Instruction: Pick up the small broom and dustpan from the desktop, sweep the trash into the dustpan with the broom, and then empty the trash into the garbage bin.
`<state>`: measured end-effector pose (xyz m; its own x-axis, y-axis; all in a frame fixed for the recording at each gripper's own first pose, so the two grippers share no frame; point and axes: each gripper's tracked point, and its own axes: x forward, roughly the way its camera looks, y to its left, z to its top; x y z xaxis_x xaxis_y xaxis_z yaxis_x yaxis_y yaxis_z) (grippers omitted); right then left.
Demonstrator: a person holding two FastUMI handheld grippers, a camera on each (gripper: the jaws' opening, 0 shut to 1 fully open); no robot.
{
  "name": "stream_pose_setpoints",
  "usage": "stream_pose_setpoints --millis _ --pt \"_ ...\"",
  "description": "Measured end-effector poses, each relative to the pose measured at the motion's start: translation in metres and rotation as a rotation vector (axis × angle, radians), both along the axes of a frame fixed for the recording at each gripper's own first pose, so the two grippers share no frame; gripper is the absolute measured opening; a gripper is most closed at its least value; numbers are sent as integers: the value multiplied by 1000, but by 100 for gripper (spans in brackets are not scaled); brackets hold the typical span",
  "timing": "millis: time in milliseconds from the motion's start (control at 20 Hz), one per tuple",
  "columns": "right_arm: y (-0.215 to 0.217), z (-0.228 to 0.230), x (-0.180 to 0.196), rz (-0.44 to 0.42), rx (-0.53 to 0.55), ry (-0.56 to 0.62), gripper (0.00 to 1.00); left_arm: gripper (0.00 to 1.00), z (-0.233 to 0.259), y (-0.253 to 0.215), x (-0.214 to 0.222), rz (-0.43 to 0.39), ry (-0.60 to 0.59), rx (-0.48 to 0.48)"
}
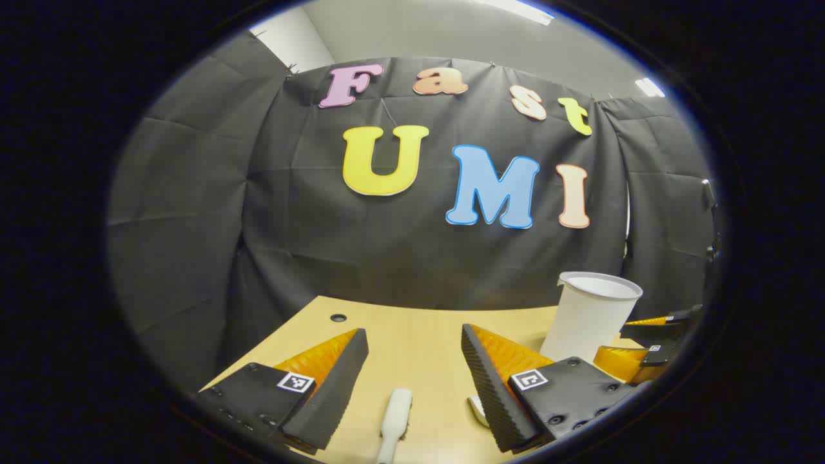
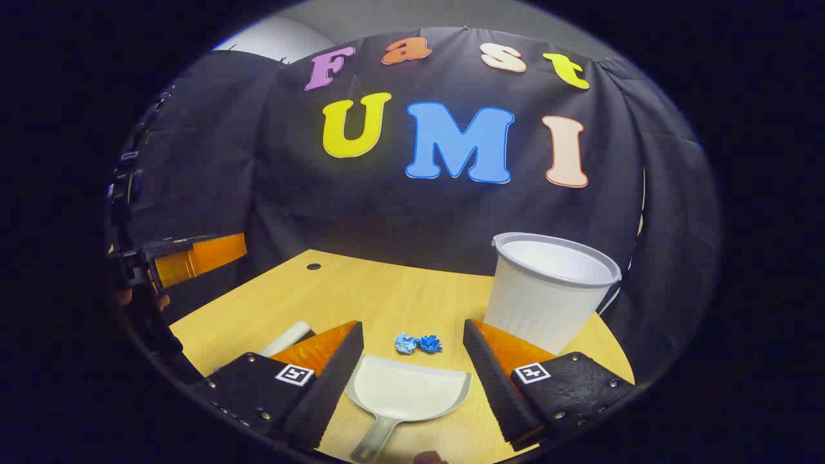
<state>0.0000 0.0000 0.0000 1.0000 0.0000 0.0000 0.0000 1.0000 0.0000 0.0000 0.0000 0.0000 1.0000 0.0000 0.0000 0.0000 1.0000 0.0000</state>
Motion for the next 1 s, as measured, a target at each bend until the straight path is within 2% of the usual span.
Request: stream_pose_setpoints --millis 300,650,750,1000 --pt "-4 -13 -2 -24 3 39 97 94 -9 -4 14 -30 13 2" --pt "-1 -29 4 -60 24 95 97 95 -44 -2 31 -63 105 -1" --pt "-1 -40 4 -71 29 135 97 95 -61 -4 32 -84 159 -5" --pt "-4 -81 -2 -105 29 285 97 95 -117 -3 28 -124 329 64"
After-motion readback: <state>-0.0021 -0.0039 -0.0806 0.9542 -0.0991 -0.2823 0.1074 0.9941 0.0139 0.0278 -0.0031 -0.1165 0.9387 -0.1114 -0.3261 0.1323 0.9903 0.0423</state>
